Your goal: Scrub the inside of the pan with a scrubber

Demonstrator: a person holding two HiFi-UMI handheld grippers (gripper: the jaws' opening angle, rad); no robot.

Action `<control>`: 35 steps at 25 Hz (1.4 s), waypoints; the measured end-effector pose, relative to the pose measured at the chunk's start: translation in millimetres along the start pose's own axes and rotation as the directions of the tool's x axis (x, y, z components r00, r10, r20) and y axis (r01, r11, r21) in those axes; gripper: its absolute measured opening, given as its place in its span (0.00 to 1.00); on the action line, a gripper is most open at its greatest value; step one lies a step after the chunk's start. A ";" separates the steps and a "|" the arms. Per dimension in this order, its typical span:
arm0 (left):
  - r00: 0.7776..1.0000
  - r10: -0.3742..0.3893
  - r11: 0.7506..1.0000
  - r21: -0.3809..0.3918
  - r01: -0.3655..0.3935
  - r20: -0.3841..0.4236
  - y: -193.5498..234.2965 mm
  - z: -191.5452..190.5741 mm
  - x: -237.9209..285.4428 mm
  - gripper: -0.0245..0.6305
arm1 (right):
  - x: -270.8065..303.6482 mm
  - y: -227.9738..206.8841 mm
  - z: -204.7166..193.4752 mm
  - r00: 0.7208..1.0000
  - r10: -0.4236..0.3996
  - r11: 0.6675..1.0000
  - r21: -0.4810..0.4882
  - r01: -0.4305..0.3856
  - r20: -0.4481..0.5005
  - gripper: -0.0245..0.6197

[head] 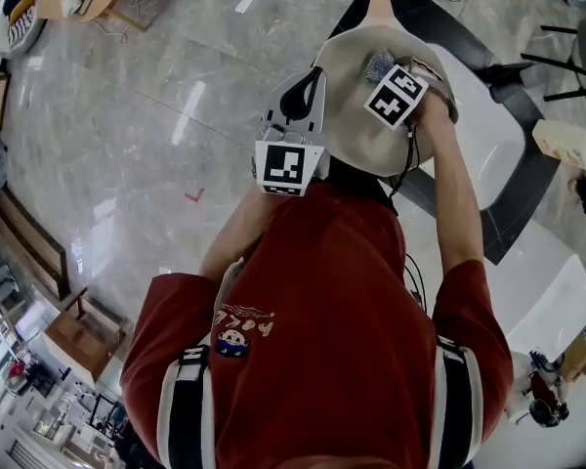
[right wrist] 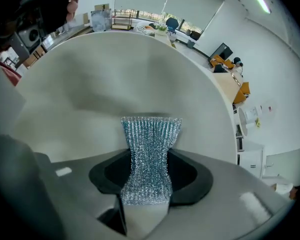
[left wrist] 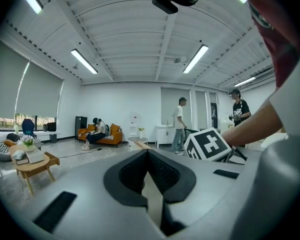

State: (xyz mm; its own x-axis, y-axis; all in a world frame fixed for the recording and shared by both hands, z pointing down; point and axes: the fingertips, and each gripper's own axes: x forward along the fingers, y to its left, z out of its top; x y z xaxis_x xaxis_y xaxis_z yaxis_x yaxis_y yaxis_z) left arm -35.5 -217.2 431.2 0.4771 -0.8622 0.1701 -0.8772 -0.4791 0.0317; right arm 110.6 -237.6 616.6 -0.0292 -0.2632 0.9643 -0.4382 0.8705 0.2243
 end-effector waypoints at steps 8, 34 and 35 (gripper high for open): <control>1.000 -0.011 1.000 -0.004 0.011 0.008 -3.6 1.9 1.9 0.05 | -6.0 26.6 21.7 0.997 0.056 0.997 -0.055 -0.054 0.043 0.38; 0.995 -0.081 0.997 -0.006 0.081 0.055 -9.5 16.3 -23.9 0.05 | -97.5 35.7 17.4 0.942 -0.137 0.921 0.389 0.008 0.305 0.37; 0.996 -0.080 0.997 -0.007 0.080 0.051 -9.3 17.8 -24.9 0.05 | -107.2 31.9 18.2 0.928 -0.169 0.902 0.432 0.009 0.333 0.37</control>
State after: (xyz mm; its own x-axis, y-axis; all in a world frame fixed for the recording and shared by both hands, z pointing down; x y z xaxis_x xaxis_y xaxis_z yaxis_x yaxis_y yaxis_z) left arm -38.3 -194.2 409.1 0.5479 -0.8284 0.1168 -0.8363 -0.5457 0.0523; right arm 83.4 -189.2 517.9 -0.2525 -0.5294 0.8099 -0.7836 0.6030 0.1499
